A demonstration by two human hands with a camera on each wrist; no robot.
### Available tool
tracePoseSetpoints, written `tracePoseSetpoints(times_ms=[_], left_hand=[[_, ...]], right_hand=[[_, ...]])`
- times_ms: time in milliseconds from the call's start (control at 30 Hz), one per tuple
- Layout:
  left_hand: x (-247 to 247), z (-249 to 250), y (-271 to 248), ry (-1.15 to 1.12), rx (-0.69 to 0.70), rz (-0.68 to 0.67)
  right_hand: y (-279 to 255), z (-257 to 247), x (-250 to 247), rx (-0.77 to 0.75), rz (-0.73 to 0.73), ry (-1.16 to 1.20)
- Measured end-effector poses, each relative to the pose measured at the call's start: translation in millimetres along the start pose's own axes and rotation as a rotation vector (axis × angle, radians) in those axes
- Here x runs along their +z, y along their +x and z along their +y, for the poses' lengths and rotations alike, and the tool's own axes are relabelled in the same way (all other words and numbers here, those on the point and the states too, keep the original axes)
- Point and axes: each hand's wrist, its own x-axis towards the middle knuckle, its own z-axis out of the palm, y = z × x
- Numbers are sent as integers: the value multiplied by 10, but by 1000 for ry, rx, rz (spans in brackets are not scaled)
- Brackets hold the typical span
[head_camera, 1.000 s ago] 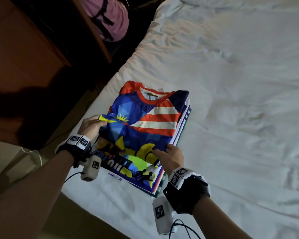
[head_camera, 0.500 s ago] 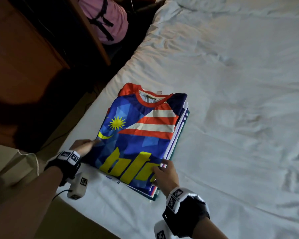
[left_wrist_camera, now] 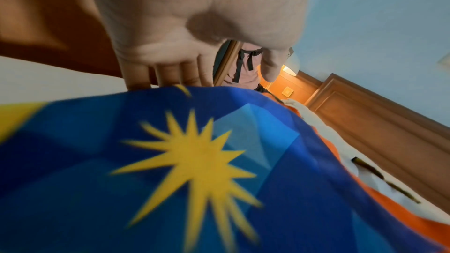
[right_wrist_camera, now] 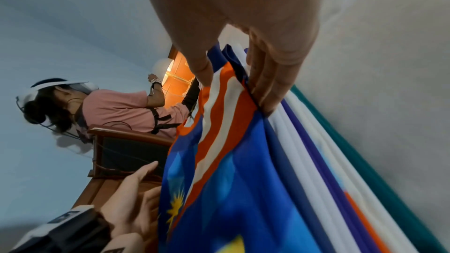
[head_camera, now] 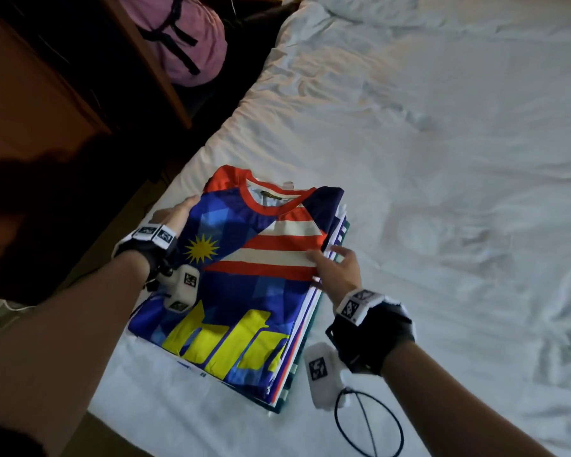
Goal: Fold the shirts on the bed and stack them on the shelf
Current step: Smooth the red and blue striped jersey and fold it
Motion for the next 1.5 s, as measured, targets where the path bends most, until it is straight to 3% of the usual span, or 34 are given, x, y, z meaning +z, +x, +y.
tracePoseSetpoints(times_ms=[133, 333, 567, 767, 967, 1167, 1233, 1333, 1400, 1500], left_hand=[[164, 510, -247, 125, 171, -19], [263, 572, -161, 107, 384, 18], [61, 49, -364, 137, 265, 97], [-354, -755, -441, 164, 125, 82], [-657, -1189, -602, 256, 115, 22], [-746, -1204, -821, 346, 224, 130], [-621, -1029, -992, 421, 221, 213], [-146, -586, -1451, 433, 369, 251], [337, -250, -1883, 372, 495, 176], [1239, 223, -2663, 273, 581, -52]], right_hand=[[129, -433, 18, -96, 65, 15], [321, -676, -65, -266, 143, -130], [102, -215, -70, -162, 107, -164], [-470, 495, -36, -1, -42, -205], [-1062, 998, 92, 44, -204, -324], [-1161, 1143, 5, 58, -223, -347], [-1161, 1081, -118, 45, -241, -338], [-1109, 830, -527, -4, -245, -300], [-1034, 573, -967, -48, -252, -253], [-920, 171, -1860, -103, -239, -238]])
